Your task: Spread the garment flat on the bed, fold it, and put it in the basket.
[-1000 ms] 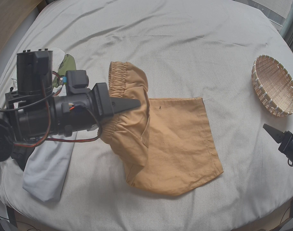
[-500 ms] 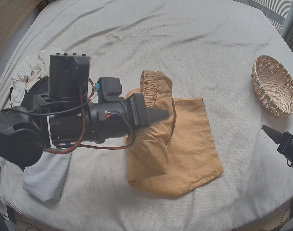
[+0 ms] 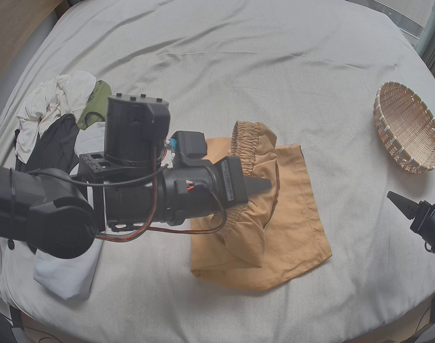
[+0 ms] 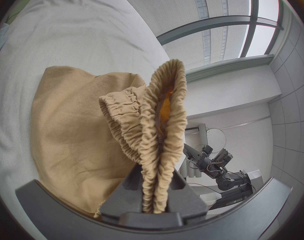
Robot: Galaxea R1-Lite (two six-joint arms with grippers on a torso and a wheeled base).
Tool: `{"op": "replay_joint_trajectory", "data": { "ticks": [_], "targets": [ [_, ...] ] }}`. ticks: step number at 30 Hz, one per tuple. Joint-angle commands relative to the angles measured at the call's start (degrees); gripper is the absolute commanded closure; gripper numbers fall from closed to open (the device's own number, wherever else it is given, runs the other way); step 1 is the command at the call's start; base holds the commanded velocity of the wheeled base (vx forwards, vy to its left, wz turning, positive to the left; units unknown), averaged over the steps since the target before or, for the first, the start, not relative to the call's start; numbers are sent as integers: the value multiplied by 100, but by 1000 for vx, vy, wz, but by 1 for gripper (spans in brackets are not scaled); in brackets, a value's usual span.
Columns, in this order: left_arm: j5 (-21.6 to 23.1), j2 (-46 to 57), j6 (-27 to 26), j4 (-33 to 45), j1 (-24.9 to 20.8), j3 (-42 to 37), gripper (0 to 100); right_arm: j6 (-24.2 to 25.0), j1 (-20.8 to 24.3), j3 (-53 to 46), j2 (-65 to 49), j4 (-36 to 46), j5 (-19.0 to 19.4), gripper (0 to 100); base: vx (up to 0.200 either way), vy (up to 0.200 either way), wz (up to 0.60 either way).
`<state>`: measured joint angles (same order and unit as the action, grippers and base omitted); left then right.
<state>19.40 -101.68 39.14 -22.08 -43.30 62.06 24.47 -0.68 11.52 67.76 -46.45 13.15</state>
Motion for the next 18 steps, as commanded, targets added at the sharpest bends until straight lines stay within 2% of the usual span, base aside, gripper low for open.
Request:
{"op": "replay_joint_trajectory", "data": {
  "ticks": [1, 8, 9, 18],
  "targets": [
    [-15, -97, 6, 2, -38, 52, 100, 5, -2, -36, 10, -5, 12, 0, 0, 0, 0],
    [-67, -247, 6, -60, -29, 104, 100, 14, -2, -62, 18, -5, 12, 0, 0, 0, 0],
    [-94, -282, -3, -77, -29, 131, 0, 14, 7, -62, 10, -5, 12, 0, 0, 0, 0],
    [-296, -396, -21, -218, -64, 16, 0, 23, 183, -150, 212, -49, 12, 0, 0, 0, 0]
  ]
}}
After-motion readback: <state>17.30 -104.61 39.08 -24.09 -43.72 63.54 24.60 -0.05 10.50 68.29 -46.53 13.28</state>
